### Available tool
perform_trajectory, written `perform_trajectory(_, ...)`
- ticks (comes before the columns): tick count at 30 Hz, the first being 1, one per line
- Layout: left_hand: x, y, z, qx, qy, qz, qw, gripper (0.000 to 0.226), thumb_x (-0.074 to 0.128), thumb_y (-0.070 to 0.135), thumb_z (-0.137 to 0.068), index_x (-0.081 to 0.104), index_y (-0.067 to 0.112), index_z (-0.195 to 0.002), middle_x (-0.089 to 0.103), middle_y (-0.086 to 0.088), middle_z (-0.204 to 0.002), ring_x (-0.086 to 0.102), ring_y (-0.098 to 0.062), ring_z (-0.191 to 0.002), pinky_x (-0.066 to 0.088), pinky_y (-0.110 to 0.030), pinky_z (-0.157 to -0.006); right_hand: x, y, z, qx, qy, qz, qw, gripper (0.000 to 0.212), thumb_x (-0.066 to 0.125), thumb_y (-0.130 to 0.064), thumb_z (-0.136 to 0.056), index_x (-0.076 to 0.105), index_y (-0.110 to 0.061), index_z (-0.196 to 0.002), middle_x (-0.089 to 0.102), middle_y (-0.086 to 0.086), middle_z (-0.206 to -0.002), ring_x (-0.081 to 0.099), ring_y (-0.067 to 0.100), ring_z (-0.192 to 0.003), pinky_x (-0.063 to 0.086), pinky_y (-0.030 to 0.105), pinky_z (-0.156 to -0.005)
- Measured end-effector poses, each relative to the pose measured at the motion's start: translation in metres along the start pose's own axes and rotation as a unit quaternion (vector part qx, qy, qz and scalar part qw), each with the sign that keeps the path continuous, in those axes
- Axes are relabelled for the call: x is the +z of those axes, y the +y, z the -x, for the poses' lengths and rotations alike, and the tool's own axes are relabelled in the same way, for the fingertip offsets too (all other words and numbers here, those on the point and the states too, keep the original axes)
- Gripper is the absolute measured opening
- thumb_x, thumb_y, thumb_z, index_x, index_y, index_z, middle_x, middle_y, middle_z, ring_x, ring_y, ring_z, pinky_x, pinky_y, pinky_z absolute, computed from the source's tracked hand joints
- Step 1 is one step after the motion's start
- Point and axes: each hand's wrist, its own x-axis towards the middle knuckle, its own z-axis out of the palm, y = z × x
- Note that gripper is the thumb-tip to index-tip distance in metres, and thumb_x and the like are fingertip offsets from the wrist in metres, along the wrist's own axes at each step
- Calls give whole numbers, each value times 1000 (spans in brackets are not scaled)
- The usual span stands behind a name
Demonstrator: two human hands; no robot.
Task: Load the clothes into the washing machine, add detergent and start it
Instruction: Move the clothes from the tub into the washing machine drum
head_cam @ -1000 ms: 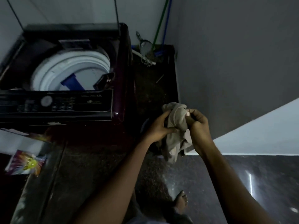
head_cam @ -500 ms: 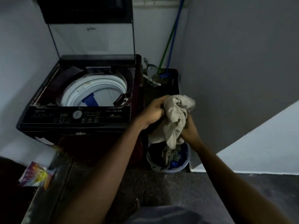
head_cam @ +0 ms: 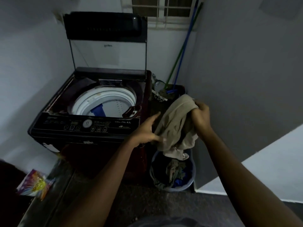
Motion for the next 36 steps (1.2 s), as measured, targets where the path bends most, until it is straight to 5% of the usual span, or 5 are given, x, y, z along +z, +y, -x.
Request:
perform_trajectory(12, 11, 14, -19, 46, 224, 190, 955, 38, 72, 3, -76, 69, 7, -114, 74, -6, -105, 70, -15, -96, 56, -32, -82, 29, -62, -17, 97, -81, -366, 922, 49, 46, -2, -98, 43, -40, -129, 64, 14, -118, 66, 29, -104, 57, 43, -85)
perform_trajectory(18, -48, 26, -26, 73, 280, 155, 944, 16, 64, 13, -78, 70, 20, -91, 73, -6, -95, 67, -19, -92, 55, -34, -84, -13, -21, -9, 60, -108, 2, 992, 21, 54, -6, -94, 62, -18, -109, 66, 6, -107, 65, 25, -96, 53, 26, -70)
perform_trajectory(22, -71, 38, -30, 86, 252, 26, 963, 23, 56, 1, -82, 70, 12, -97, 71, -1, -89, 64, -15, -86, 50, -25, -73, -23, -13, -7, 64, -367, 294, 880, 52, 73, -11, -83, 53, -27, -128, 53, 1, -135, 54, 14, -109, 46, 26, -89)
perform_trajectory(25, -81, 43, -31, 80, 225, 10, 971, 25, 55, 1, -82, 69, 14, -98, 71, -3, -94, 63, -15, -89, 49, -26, -76, 10, -22, 2, -47, -324, 181, 928, 95, 82, -19, -74, 24, -38, -147, 35, -16, -142, 38, 3, -127, 38, 20, -101)
perform_trajectory(36, -141, 38, 3, 108, 118, 163, 974, 60, 77, 12, -83, 48, 27, -134, 64, 14, -117, 63, -2, -106, 51, -13, -83, 147, -45, 13, -95, -48, -105, 989, 42, 60, -1, -89, 41, -10, -126, 60, 2, -109, 63, 5, -95, 53, 25, -84)
